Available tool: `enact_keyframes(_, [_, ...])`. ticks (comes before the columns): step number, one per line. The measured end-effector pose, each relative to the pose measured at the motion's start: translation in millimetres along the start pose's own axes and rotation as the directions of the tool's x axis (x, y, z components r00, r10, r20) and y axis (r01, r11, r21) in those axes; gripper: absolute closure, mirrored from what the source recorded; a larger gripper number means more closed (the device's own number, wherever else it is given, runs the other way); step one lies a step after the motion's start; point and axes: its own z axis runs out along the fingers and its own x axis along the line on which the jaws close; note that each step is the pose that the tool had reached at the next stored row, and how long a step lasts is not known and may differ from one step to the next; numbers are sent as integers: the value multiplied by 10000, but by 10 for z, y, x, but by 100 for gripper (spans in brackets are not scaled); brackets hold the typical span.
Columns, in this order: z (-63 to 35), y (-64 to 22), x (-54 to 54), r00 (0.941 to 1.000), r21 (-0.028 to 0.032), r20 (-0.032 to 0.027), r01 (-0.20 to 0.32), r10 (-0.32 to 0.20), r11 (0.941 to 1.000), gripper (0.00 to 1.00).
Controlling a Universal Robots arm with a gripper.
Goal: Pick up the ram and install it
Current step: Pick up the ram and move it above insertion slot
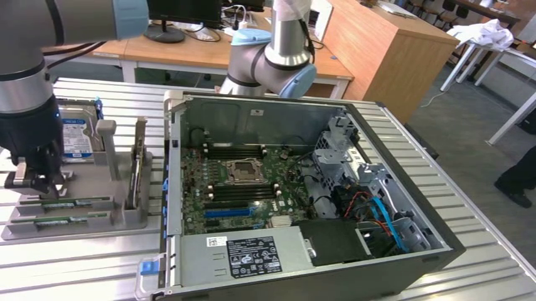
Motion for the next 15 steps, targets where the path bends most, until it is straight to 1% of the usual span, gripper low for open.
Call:
enact_keyframes(5, [-2, 1, 49, 10000, 0, 0, 0, 0, 10000, 64])
enact_keyframes(11, [-1, 0, 51, 10000, 0, 0, 1, -1, 10000, 64])
enact_keyframes(15, [22, 0, 52, 10000, 0, 0, 0, 0, 10000, 64])
